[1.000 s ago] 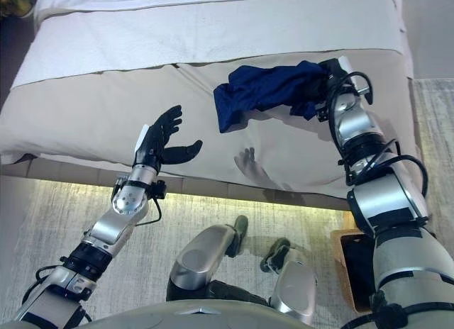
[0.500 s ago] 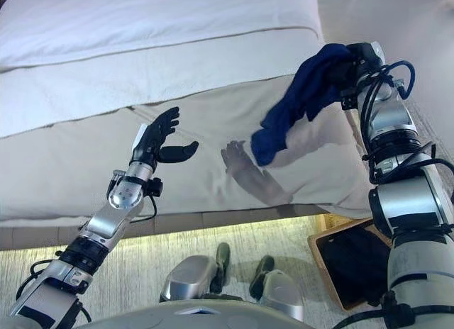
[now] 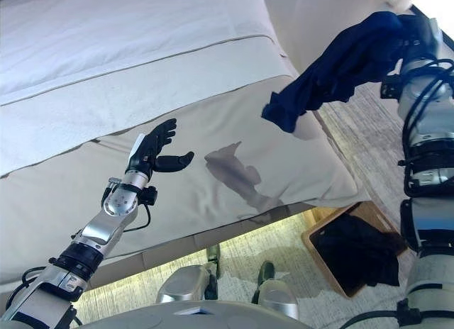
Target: Pick up the clothes from the bed and place them into the basket
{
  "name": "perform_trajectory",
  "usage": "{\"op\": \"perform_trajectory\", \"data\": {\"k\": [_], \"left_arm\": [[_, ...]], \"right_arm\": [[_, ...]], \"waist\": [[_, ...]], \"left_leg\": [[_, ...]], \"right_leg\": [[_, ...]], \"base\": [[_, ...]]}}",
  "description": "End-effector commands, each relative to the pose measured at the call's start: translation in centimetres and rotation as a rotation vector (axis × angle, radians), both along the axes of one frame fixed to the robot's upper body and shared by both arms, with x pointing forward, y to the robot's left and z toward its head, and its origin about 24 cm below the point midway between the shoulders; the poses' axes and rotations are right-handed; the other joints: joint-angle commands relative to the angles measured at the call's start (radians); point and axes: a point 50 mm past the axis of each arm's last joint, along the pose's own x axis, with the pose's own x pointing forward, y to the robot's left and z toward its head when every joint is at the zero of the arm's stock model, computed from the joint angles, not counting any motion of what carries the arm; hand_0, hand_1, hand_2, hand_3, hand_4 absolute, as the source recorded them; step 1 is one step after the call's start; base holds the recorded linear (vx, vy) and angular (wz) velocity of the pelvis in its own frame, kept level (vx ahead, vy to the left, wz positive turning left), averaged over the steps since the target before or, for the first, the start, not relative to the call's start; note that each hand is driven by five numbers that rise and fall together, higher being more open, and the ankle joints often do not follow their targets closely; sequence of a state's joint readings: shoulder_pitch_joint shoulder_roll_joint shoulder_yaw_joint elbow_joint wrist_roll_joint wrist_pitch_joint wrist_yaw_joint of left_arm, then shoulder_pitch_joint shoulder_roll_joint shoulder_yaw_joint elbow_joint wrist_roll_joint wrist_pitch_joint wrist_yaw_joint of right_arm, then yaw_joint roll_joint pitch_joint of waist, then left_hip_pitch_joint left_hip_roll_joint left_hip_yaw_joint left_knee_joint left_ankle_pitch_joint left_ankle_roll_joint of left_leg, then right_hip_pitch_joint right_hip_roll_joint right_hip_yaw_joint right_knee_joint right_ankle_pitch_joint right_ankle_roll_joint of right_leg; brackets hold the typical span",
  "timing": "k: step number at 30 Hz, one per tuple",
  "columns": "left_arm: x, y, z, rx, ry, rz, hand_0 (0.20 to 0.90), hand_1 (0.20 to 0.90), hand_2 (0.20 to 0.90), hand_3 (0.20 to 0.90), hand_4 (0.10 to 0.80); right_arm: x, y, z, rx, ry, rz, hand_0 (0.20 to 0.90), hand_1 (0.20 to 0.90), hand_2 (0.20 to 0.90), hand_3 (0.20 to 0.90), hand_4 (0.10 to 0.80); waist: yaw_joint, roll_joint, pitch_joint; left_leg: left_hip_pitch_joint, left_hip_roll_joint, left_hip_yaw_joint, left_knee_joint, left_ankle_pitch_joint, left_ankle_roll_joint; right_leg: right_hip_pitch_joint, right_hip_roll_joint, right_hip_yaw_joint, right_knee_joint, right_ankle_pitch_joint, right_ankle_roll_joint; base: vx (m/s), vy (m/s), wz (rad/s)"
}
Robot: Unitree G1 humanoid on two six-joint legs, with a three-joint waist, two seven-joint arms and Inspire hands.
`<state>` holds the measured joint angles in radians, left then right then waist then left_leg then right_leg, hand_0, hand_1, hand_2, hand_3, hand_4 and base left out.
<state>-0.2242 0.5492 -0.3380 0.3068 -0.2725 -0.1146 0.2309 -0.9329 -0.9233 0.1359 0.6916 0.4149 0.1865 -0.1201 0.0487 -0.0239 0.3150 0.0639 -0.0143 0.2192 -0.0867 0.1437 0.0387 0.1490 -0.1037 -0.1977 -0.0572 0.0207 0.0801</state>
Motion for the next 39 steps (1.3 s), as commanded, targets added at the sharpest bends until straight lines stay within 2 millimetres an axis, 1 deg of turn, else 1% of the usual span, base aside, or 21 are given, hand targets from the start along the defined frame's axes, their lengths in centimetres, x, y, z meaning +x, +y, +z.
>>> {"op": "perform_trajectory", "data": {"k": [1, 2, 3, 4, 5, 7, 9, 10, 11, 15, 16, 18, 22, 27, 31, 35, 39], "left_arm": [[-0.9, 0.2, 0.5, -0.015, -0.124, 0.004, 0.9, 0.9, 0.9, 0.9, 0.8], [-1.0, 0.5, 0.7, -0.017, -0.128, 0.012, 0.9, 0.9, 0.9, 0.9, 0.8], [-0.8, 0.4, 1.1, -0.016, -0.136, 0.002, 0.9, 0.9, 0.9, 0.9, 0.8], [-0.5, 0.2, 1.3, -0.013, -0.14, -0.006, 0.9, 0.9, 0.9, 0.9, 0.8], [-0.4, 0.2, 1.3, -0.01, -0.141, -0.01, 0.9, 0.9, 0.9, 0.9, 0.8], [-0.2, -0.2, 1.4, -0.007, -0.145, -0.016, 0.9, 0.9, 0.9, 0.9, 0.8], [-0.3, -0.1, 1.3, -0.01, -0.143, -0.013, 0.9, 0.9, 0.9, 0.9, 0.8], [-0.3, 0.0, 1.3, -0.013, -0.138, -0.015, 0.9, 0.9, 0.9, 0.9, 0.8], [-0.5, 0.2, 1.1, -0.019, -0.133, -0.007, 0.9, 0.9, 0.9, 0.9, 0.8], [-0.6, 0.4, 1.0, -0.035, -0.129, 0.004, 0.9, 0.9, 0.9, 0.9, 0.8], [-0.6, 0.4, 1.0, -0.037, -0.129, 0.003, 0.9, 0.9, 0.9, 0.9, 0.8], [-0.5, 0.2, 1.1, -0.053, -0.13, 0.008, 0.9, 0.9, 0.9, 0.9, 0.8], [-0.4, -0.3, 1.3, -0.063, -0.135, -0.008, 0.9, 0.9, 0.9, 0.9, 0.8], [-0.2, -0.7, 1.2, -0.087, -0.111, -0.029, 0.9, 0.9, 0.9, 0.9, 0.8], [-0.4, -0.9, 0.8, -0.102, -0.087, -0.047, 0.9, 0.9, 0.9, 0.9, 0.8], [-0.6, -1.0, 0.6, -0.091, -0.068, -0.062, 0.9, 0.9, 0.9, 0.9, 0.8], [-0.6, -0.9, 0.4, -0.082, -0.049, -0.064, 0.9, 0.9, 0.9, 0.9, 0.8]], "right_arm": [[-2.1, -1.0, 3.6, -0.155, -0.145, 0.01, 0.3, 0.3, 0.3, 0.2, 0.1], [-2.3, -1.1, 3.6, -0.151, -0.149, 0.008, 0.3, 0.3, 0.3, 0.2, 0.1], [-2.8, -1.7, 3.5, -0.143, -0.155, -0.021, 0.3, 0.3, 0.3, 0.2, 0.1], [-3.1, -2.2, 3.3, -0.137, -0.157, -0.045, 0.3, 0.3, 0.3, 0.2, 0.1], [-3.3, -2.3, 3.1, -0.134, -0.156, -0.052, 0.3, 0.3, 0.3, 0.2, 0.1], [-3.8, -3.0, 2.5, -0.102, -0.152, -0.079, 0.3, 0.3, 0.3, 0.2, 0.1], [-4.2, -3.5, 1.8, -0.091, -0.143, -0.088, 0.3, 0.3, 0.3, 0.2, 0.1], [-4.4, -3.7, 1.4, -0.085, -0.132, -0.097, 0.3, 0.3, 0.3, 0.2, 0.1], [-4.7, -3.9, 0.6, -0.079, -0.119, -0.098, 0.3, 0.3, 0.3, 0.2, 0.1], [-5.3, -4.4, -1.1, -0.026, -0.109, -0.108, 0.3, 0.3, 0.3, 0.2, 0.1], [-5.4, -4.4, -1.3, -0.022, -0.107, -0.111, 0.3, 0.3, 0.3, 0.2, 0.1], [-5.8, -4.9, -2.6, 0.033, -0.106, -0.131, 0.3, 0.3, 0.3, 0.2, 0.1], [-6.5, -5.6, -4.4, 0.062, -0.073, -0.161, 0.3, 0.3, 0.3, 0.2, 0.1], [-6.8, -6.1, -6.0, 0.088, -0.024, -0.183, 0.3, 0.3, 0.3, 0.2, 0.1], [-6.9, -6.3, -7.1, 0.098, 0.024, -0.201, 0.3, 0.3, 0.3, 0.2, 0.1], [-7.1, -6.6, -8.5, 0.112, 0.071, -0.228, 0.3, 0.3, 0.3, 0.2, 0.1], [-7.4, -6.6, -10.3, 0.121, 0.127, -0.258, 0.3, 0.3, 0.3, 0.2, 0.1]], "waist": [[-0.03, -0.028, -0.206], [-0.031, -0.027, -0.204], [-0.043, -0.023, -0.202], [-0.055, -0.021, -0.199], [-0.056, -0.021, -0.2], [-0.082, -0.013, -0.202], [-0.094, -0.008, -0.203], [-0.101, -0.007, -0.203], [-0.113, -0.004, -0.202], [-0.134, -0.005, -0.2], [-0.134, -0.005, -0.2], [-0.151, -0.005, -0.194], [-0.171, 0.001, -0.188], [-0.183, 0.01, -0.187], [-0.189, 0.024, -0.183], [-0.196, 0.045, -0.179], [-0.197, 0.069, -0.17]], "left_leg": [[0.048, -0.013, -0.148, 0.107, -0.224, -0.042], [0.049, -0.014, -0.148, 0.106, -0.225, -0.039], [0.05, -0.008, -0.116, 0.102, -0.224, -0.039], [0.052, -0.004, -0.099, 0.095, -0.223, -0.038], [0.052, -0.004, -0.097, 0.091, -0.222, -0.038], [0.063, 0.0, -0.082, 0.056, -0.212, -0.037], [0.071, 0.001, -0.076, 0.042, -0.21, -0.035], [0.074, 0.0, -0.073, 0.039, -0.211, -0.034], [0.078, 0.002, -0.065, 0.039, -0.213, -0.034], [0.079, 0.009, -0.039, 0.058, -0.224, -0.034], [0.078, 0.01, -0.038, 0.06, -0.225, -0.034], [0.074, 0.016, -0.022, 0.075, -0.233, -0.035], [0.071, 0.024, -0.002, 0.086, -0.239, -0.037], [0.071, 0.031, 0.014, 0.085, -0.24, -0.041], [0.071, 0.035, 0.023, 0.073, -0.232, -0.045], [0.07, 0.038, 0.033, 0.061, -0.223, -0.051], [0.064, 0.037, 0.038, 0.053, -0.216, -0.056]], "right_leg": [[-0.046, 0.054, 0.062, 0.027, -0.014, -0.037], [-0.047, 0.057, 0.075, 0.021, -0.008, -0.036], [-0.052, 0.058, 0.072, 0.015, 0.001, -0.032], [-0.058, 0.058, 0.07, 0.014, 0.006, -0.029], [-0.06, 0.058, 0.071, 0.014, 0.007, -0.028], [-0.069, 0.062, 0.079, 0.016, 0.011, -0.02], [-0.074, 0.065, 0.085, 0.019, 0.01, -0.017], [-0.077, 0.066, 0.09, 0.02, 0.011, -0.016], [-0.081, 0.067, 0.099, 0.021, 0.011, -0.015], [-0.089, 0.07, 0.115, 0.022, 0.013, -0.016], [-0.089, 0.07, 0.116, 0.021, 0.014, -0.016], [-0.099, 0.077, 0.131, 0.023, 0.015, -0.017], [-0.106, 0.083, 0.146, 0.022, 0.016, -0.018], [-0.111, 0.088, 0.152, 0.016, 0.02, -0.016], [-0.116, 0.091, 0.153, 0.013, 0.022, -0.016], [-0.119, 0.093, 0.149, 0.007, 0.024, -0.016], [-0.123, 0.095, 0.139, -0.003, 0.026, -0.016]], "base": [[0.039, -0.021, -0.8], [-0.011, -0.018, -0.86], [-0.047, -0.015, -0.97], [-0.052, -0.01, -0.7], [-0.038, -0.001, -0.38], [-0.002, 0.009, -0.2], [0.018, 0.011, -0.3], [0.026, 0.001, -0.31], [0.029, -0.005, -0.31], [0.015, -0.012, -0.26], [-0.01, -0.029, -0.23], [-0.023, -0.04, -0.18], [-0.029, -0.045, -0.13], [-0.013, -0.08, -0.06], [0.002, -0.088, -0.09], [0.02, -0.097, -0.04], [0.009, -0.111, -0.02]]}}
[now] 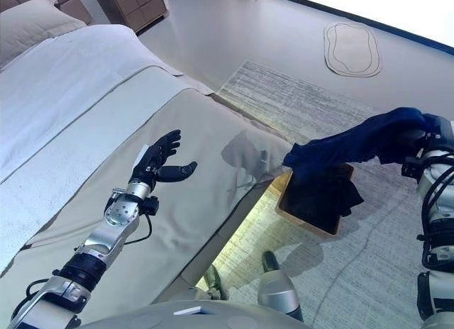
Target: Pick up the clothes from the bed and place them into the basket
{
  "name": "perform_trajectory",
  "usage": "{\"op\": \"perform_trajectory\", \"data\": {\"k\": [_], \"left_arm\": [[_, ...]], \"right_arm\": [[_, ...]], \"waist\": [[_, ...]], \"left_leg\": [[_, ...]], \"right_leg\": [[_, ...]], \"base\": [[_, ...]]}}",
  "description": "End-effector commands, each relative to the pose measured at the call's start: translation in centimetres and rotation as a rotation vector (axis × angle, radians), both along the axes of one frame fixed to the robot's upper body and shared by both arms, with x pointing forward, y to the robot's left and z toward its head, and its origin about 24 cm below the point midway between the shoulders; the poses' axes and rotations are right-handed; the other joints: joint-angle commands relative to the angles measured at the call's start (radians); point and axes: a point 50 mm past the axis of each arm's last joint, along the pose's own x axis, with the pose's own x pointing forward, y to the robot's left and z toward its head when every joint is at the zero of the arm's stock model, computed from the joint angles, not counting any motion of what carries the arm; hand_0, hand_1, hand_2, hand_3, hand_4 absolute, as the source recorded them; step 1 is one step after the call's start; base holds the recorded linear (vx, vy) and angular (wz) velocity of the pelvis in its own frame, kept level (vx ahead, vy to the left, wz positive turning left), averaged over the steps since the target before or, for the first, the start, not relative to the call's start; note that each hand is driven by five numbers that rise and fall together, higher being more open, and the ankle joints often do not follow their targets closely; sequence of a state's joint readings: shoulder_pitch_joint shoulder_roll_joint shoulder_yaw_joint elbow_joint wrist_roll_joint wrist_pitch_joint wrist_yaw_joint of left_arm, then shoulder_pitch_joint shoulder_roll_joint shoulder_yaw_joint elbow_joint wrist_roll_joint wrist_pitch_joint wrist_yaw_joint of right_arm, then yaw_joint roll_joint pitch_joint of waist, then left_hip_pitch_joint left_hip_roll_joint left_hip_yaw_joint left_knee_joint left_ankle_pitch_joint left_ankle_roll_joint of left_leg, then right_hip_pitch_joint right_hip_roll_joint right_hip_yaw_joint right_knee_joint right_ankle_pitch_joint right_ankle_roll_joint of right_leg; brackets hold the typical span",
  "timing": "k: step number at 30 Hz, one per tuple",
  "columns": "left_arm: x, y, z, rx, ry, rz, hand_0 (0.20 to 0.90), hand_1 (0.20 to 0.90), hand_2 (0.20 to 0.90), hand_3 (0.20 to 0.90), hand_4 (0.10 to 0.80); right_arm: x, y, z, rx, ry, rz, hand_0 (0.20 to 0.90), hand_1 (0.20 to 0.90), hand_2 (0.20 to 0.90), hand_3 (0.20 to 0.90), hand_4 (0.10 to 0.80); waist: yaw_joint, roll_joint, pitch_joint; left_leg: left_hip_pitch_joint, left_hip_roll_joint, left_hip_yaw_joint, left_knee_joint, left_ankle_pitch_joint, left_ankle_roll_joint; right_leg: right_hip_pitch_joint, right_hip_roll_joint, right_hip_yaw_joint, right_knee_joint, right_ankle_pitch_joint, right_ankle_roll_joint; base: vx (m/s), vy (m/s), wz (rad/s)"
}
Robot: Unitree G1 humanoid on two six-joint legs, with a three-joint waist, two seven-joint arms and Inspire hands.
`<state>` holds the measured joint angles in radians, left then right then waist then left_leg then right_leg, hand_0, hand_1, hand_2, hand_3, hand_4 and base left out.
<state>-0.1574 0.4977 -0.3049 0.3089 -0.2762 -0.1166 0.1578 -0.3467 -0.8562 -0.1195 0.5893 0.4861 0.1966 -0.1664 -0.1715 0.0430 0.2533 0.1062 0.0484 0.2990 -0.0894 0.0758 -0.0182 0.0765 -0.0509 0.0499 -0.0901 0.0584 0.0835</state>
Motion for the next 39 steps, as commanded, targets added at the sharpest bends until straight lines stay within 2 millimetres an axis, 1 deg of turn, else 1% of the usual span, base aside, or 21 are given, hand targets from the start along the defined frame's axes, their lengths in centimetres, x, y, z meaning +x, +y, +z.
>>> {"op": "perform_trajectory", "data": {"k": [1, 5, 9, 15, 19, 20, 21, 22, 25, 29, 30, 36, 39], "left_arm": [[0.7, -0.5, 2.4, -0.019, -0.122, -0.032, 0.9, 0.9, 0.9, 0.9, 0.8], [0.7, -0.7, 2.3, -0.018, -0.121, -0.038, 0.9, 0.9, 0.9, 0.9, 0.8], [0.7, -0.8, 2.5, -0.023, -0.13, -0.043, 0.9, 0.9, 0.9, 0.9, 0.8], [1.0, -1.2, 3.1, -0.025, -0.147, -0.056, 0.9, 0.9, 0.9, 0.9, 0.8], [1.2, -1.6, 3.4, -0.029, -0.163, -0.059, 0.9, 0.9, 0.9, 0.9, 0.8], [1.3, -1.7, 3.5, -0.03, -0.167, -0.062, 0.9, 0.9, 0.9, 0.9, 0.8], [1.4, -1.8, 3.6, -0.032, -0.171, -0.063, 0.9, 0.9, 0.9, 0.9, 0.8], [1.4, -1.8, 3.6, -0.033, -0.173, -0.062, 0.9, 0.9, 0.9, 0.9, 0.8], [1.3, -1.9, 3.7, -0.038, -0.173, -0.061, 0.9, 0.9, 0.9, 0.9, 0.8], [1.3, -1.9, 3.7, -0.038, -0.175, -0.064, 0.9, 0.9, 0.9, 0.9, 0.8], [1.4, -2.0, 3.8, -0.037, -0.173, -0.068, 0.9, 0.9, 0.9, 0.9, 0.8], [1.3, -2.0, 3.7, -0.044, -0.17, -0.074, 0.9, 0.9, 0.9, 0.9, 0.8], [1.1, -2.1, 3.7, -0.046, -0.17, -0.076, 0.9, 0.9, 0.9, 0.9, 0.8]], "right_arm": [[0.3, -1.2, 4.0, -0.11, -0.135, -0.052, 0.3, 0.3, 0.3, 0.2, 0.1], [0.5, -0.9, 3.3, -0.114, -0.106, -0.045, 0.3, 0.3, 0.3, 0.2, 0.1], [0.5, -0.9, 2.8, -0.12, -0.094, -0.077, 0.3, 0.3, 0.3, 0.2, 0.1], [0.9, -0.7, 2.9, -0.122, -0.099, -0.067, 0.3, 0.3, 0.3, 0.2, 0.1], [1.4, -0.6, 3.3, -0.13, -0.082, -0.046, 0.3, 0.3, 0.3, 0.2, 0.1], [1.4, -0.6, 3.1, -0.126, -0.07, -0.049, 0.364, 0.364, 0.364, 0.274, 0.174], [1.4, -0.7, 2.9, -0.125, -0.061, -0.059, 0.441, 0.441, 0.441, 0.365, 0.265], [1.3, -0.8, 2.7, -0.129, -0.051, -0.066, 0.9, 0.9, 0.9, 0.9, 0.8], [1.1, -1.0, 1.7, -0.111, -0.015, -0.068, 0.9, 0.9, 0.9, 0.9, 0.8], [0.9, -1.3, 1.3, -0.094, -0.006, -0.09, 0.9, 0.9, 0.9, 0.9, 0.8], [0.7, -1.5, 0.9, -0.09, 0.004, -0.1, 0.9, 0.9, 0.9, 0.9, 0.8], [0.2, -2.0, 0.5, -0.102, 0.039, -0.122, 0.9, 0.9, 0.9, 0.9, 0.8], [0.2, -1.9, 0.2, -0.094, 0.04, -0.113, 0.9, 0.9, 0.9, 0.9, 0.8]], "waist": [[0.023, 0.007, -0.104], [0.022, 0.026, -0.086], [0.024, 0.045, -0.068], [0.026, 0.072, -0.047], [0.025, 0.091, -0.029], [0.025, 0.095, -0.025], [0.025, 0.099, -0.021], [0.024, 0.102, -0.02], [0.027, 0.112, -0.018], [0.03, 0.115, -0.015], [0.032, 0.115, -0.017], [0.036, 0.112, -0.021], [0.037, 0.107, -0.023]], "left_leg": [[0.018, -0.026, -0.04, 0.054, -0.147, 0.0], [0.004, -0.023, -0.034, 0.059, -0.144, -0.004], [-0.005, -0.021, -0.033, 0.062, -0.141, -0.008], [-0.019, -0.022, -0.034, 0.061, -0.136, -0.013], [-0.038, -0.025, -0.037, 0.069, -0.135, -0.017], [-0.042, -0.027, -0.039, 0.069, -0.134, -0.018], [-0.044, -0.027, -0.039, 0.068, -0.133, -0.019], [-0.044, -0.028, -0.039, 0.067, -0.133, -0.019], [-0.043, -0.027, -0.039, 0.066, -0.131, -0.022], [-0.041, -0.027, -0.039, 0.068, -0.132, -0.024], [-0.041, -0.027, -0.04, 0.068, -0.131, -0.024], [-0.04, -0.027, -0.044, 0.073, -0.133, -0.023], [-0.037, -0.028, -0.044, 0.076, -0.136, -0.022]], "right_leg": [[-0.053, 0.042, -0.111, 0.027, -0.011, -0.02], [-0.067, 0.04, -0.118, 0.03, -0.013, -0.022], [-0.07, 0.035, -0.123, 0.028, -0.015, -0.025], [-0.08, 0.026, -0.134, 0.028, -0.019, -0.024], [-0.097, 0.018, -0.139, 0.033, -0.022, -0.024], [-0.1, 0.017, -0.139, 0.032, -0.022, -0.024], [-0.101, 0.016, -0.14, 0.031, -0.022, -0.025], [-0.101, 0.016, -0.14, 0.03, -0.022, -0.025], [-0.098, 0.014, -0.144, 0.028, -0.024, -0.026], [-0.094, 0.011, -0.153, 0.029, -0.026, -0.027], [-0.092, 0.01, -0.156, 0.028, -0.025, -0.026], [-0.084, 0.011, -0.156, 0.025, -0.025, -0.028], [-0.08, 0.011, -0.155, 0.023, -0.024, -0.029]], "base": [[-0.018, -0.087, 0.0], [-0.034, -0.059, 0.01], [-0.007, -0.051, -0.01], [-0.025, -0.023, 0.0], [-0.061, -0.018, 0.01], [-0.053, -0.002, 0.01], [-0.043, 0.0, 0.01], [0.0, 0.0, 0.0], [0.0, 0.0, 0.0], [-0.008, -0.004, 0.0], [0.0, 0.0, 0.0], [0.0, 0.0, 0.0], [0.0, 0.0, 0.0]]}}
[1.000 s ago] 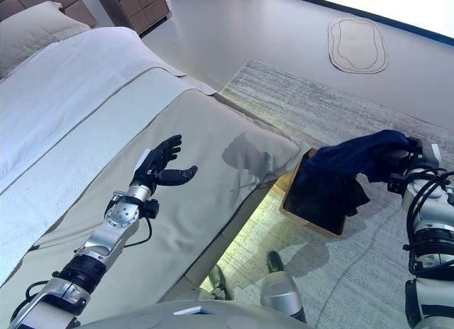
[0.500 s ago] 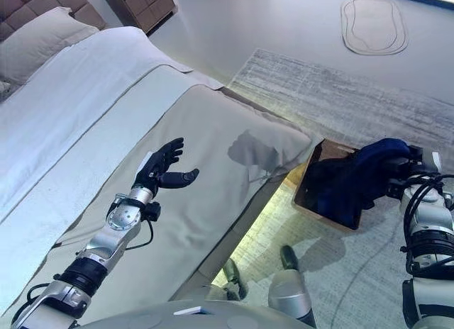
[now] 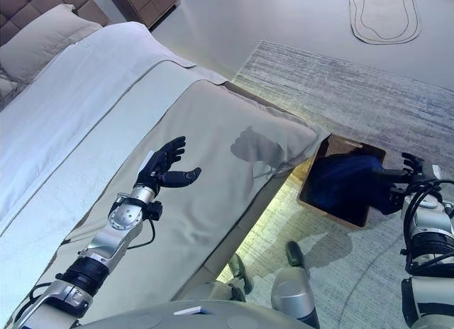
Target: Pick up the clothes from the bed and place them into the basket
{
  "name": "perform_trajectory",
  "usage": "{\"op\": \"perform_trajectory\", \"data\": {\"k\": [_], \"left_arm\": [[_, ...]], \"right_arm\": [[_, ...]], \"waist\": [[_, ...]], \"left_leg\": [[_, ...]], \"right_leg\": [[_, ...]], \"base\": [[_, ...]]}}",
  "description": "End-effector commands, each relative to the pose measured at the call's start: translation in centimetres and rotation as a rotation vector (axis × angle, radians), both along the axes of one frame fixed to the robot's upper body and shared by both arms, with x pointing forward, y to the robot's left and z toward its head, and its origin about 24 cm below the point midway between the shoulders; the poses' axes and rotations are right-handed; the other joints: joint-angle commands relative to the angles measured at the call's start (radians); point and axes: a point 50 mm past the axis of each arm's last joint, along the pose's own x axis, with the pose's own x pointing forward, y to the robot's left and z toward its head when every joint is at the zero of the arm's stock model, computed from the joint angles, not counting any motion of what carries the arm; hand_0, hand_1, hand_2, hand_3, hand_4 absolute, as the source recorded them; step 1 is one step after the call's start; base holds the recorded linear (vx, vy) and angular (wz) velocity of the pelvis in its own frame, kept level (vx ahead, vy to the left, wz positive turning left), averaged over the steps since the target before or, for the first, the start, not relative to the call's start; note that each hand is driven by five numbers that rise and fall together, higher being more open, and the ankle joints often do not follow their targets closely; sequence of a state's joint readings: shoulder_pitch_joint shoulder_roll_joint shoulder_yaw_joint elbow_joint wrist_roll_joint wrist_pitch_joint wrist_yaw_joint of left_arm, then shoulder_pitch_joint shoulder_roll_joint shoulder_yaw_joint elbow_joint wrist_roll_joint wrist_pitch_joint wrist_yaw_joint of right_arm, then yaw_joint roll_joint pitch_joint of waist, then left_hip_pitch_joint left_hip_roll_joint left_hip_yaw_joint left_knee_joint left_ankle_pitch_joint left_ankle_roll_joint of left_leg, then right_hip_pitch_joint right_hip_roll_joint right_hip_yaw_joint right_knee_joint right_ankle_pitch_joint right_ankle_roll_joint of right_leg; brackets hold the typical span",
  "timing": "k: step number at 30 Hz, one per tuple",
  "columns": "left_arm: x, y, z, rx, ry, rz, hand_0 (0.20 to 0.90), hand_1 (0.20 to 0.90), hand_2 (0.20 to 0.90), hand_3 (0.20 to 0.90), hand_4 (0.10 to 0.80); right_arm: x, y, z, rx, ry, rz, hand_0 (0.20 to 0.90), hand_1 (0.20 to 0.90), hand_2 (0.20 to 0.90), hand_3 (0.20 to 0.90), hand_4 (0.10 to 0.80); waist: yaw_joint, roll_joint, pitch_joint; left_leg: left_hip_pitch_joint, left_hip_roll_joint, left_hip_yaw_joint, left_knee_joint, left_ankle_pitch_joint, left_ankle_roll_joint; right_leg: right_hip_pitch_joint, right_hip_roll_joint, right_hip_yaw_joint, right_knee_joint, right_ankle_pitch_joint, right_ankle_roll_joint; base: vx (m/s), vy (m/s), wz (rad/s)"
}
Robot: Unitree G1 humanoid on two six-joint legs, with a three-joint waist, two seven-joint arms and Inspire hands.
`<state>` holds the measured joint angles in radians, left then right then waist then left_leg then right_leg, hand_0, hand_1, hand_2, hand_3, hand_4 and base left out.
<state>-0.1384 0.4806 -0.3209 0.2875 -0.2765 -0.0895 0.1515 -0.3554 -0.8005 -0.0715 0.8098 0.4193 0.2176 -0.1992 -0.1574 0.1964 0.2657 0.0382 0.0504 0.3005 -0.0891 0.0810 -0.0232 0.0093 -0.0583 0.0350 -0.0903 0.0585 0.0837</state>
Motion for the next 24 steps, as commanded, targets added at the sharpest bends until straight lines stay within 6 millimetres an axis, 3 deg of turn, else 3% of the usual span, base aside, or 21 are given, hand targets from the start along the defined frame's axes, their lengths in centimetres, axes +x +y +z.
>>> {"op": "perform_trajectory", "data": {"k": [1, 12, 18, 24], "left_arm": [[1.5, -1.2, 4.2, -0.033, -0.203, -0.052, 0.9, 0.9, 0.9, 0.9, 0.8], [1.0, -0.4, 3.5, -0.022, -0.179, -0.039, 0.9, 0.9, 0.9, 0.9, 0.8], [0.6, 0.0, 2.6, -0.005, -0.147, -0.031, 0.9, 0.9, 0.9, 0.9, 0.8], [0.3, 0.1, 1.1, -0.024, -0.108, 0.027, 0.9, 0.9, 0.9, 0.9, 0.8]], "right_arm": [[2.0, -0.8, 5.6, -0.129, -0.178, 0.034, 0.9, 0.9, 0.9, 0.9, 0.8], [2.0, 0.0, 5.3, -0.141, -0.182, 0.097, 0.9, 0.9, 0.9, 0.9, 0.8], [1.9, 1.0, 3.8, -0.098, -0.163, 0.146, 0.9, 0.9, 0.9, 0.9, 0.8], [2.4, 3.5, 1.9, -0.107, -0.201, 0.215, 0.9, 0.9, 0.9, 0.9, 0.8]], "waist": [[0.023, -0.051, -0.037], [0.037, -0.1, -0.071], [0.058, -0.141, -0.102], [0.081, -0.163, -0.123]], "left_leg": [[0.034, -0.029, -0.045, 0.076, -0.143, -0.016], [0.061, -0.029, -0.053, 0.063, -0.143, -0.008], [0.077, -0.027, -0.07, 0.052, -0.14, -0.003], [0.087, -0.029, -0.099, 0.043, -0.136, 0.002]], "right_leg": [[-0.01, 0.019, -0.14, 0.023, -0.025, -0.03], [0.017, 0.029, -0.139, 0.022, -0.024, -0.031], [0.038, 0.032, -0.145, 0.02, -0.024, -0.033], [0.056, 0.033, -0.156, 0.025, -0.028, -0.034]], "base": [[0.0, 0.0, 0.0], [0.041, 0.008, 0.03], [0.045, 0.012, 0.07], [0.031, 0.06, 0.12]]}}
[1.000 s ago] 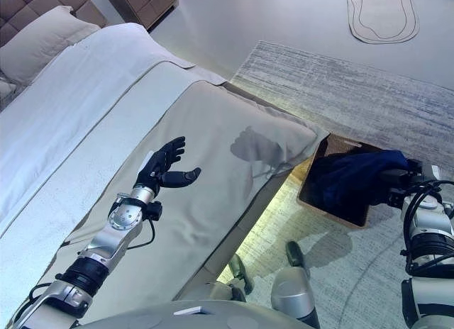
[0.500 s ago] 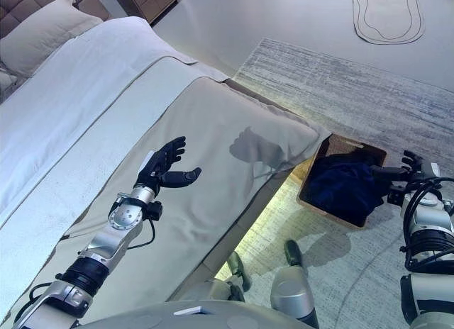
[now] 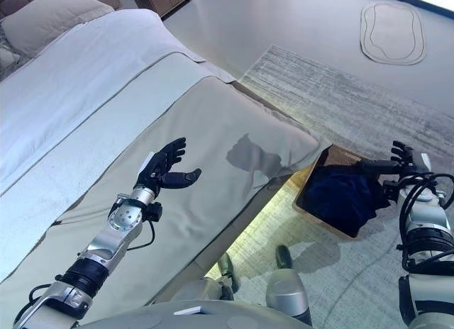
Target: Pick up the clothes from the bed and place them into the basket
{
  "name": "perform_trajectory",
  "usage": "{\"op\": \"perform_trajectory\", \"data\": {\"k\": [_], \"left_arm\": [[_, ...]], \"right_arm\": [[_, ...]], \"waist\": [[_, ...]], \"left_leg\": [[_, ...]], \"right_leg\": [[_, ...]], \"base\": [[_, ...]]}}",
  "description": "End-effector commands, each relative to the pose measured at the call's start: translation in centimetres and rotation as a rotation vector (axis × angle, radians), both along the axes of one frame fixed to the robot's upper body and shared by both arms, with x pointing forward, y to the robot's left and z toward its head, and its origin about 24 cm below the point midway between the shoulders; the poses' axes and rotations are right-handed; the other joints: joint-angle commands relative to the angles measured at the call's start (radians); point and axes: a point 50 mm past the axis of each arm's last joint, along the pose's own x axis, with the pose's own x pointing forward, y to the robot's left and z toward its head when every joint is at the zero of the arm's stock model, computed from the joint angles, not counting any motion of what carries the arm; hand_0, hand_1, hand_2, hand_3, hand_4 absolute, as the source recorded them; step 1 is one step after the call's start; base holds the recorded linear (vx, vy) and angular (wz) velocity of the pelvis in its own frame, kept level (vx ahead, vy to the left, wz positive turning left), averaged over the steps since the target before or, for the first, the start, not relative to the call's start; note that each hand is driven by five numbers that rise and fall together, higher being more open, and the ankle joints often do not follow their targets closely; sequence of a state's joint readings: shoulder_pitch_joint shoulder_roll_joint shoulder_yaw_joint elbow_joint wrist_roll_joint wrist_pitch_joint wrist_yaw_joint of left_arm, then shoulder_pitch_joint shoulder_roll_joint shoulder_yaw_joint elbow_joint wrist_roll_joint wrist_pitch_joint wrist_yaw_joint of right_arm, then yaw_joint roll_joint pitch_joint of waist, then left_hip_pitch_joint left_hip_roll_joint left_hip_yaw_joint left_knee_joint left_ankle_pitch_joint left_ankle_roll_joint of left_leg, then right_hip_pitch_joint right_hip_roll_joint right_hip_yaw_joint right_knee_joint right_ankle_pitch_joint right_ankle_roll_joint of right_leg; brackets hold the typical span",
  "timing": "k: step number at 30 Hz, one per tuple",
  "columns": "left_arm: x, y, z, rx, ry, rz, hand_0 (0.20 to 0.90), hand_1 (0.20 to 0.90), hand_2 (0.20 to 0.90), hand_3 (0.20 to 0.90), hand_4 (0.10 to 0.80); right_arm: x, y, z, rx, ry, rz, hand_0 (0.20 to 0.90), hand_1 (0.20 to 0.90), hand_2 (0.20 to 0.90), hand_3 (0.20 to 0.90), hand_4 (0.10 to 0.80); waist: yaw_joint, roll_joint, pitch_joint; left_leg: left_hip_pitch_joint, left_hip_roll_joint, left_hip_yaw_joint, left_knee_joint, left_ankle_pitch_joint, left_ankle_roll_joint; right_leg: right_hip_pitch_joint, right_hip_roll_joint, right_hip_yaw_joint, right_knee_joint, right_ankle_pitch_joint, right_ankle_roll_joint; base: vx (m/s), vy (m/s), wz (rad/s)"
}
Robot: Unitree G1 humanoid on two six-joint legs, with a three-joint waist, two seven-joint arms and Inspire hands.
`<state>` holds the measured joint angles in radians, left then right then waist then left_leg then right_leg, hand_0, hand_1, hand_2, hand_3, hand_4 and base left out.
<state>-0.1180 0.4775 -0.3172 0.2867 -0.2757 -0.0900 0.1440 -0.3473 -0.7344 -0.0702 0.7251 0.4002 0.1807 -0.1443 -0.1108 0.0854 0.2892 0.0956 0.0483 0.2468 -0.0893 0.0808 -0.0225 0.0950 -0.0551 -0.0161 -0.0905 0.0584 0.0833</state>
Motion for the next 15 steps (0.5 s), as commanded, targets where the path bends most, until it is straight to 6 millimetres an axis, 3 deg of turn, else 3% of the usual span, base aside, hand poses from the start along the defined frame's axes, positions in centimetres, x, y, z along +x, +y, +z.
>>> {"op": "perform_trajectory", "data": {"k": [1, 5, 15], "left_arm": [[0.4, 0.2, 0.6, -0.014, -0.091, 0.046, 0.9, 0.9, 0.9, 0.9, 0.8], [-1.4, 0.8, -2.4, 0.008, 0.028, 0.085, 0.9, 0.9, 0.9, 0.9, 0.8], [-4.8, 1.1, -5.8, 0.015, 0.153, 0.124, 0.9, 0.9, 0.9, 0.9, 0.8]], "right_arm": [[1.0, 1.5, 1.8, -0.161, -0.153, 0.09, 0.9, 0.9, 0.9, 0.9, 0.8], [0.5, 4.8, 0.0, -0.23, -0.175, 0.164, 0.9, 0.9, 0.9, 0.9, 0.8], [-2.2, 11.9, -5.8, -0.278, -0.099, 0.446, 0.9, 0.9, 0.9, 0.9, 0.8]], "waist": [[0.038, -0.055, -0.152], [0.051, -0.061, -0.166], [0.083, -0.061, -0.175]], "left_leg": [[0.033, -0.027, -0.051, 0.04, -0.134, 0.002], [0.04, -0.031, -0.076, 0.025, -0.125, 0.005], [0.037, -0.037, -0.103, 0.033, -0.126, 0.006]], "right_leg": [[-0.025, 0.03, -0.107, 0.026, -0.029, -0.034], [-0.015, 0.032, -0.111, 0.031, -0.038, -0.034], [0.007, 0.011, -0.16, 0.055, -0.069, -0.028]], "base": [[0.041, 0.054, 0.09], [0.028, 0.062, 0.15], [0.026, 0.1, 0.18]]}}
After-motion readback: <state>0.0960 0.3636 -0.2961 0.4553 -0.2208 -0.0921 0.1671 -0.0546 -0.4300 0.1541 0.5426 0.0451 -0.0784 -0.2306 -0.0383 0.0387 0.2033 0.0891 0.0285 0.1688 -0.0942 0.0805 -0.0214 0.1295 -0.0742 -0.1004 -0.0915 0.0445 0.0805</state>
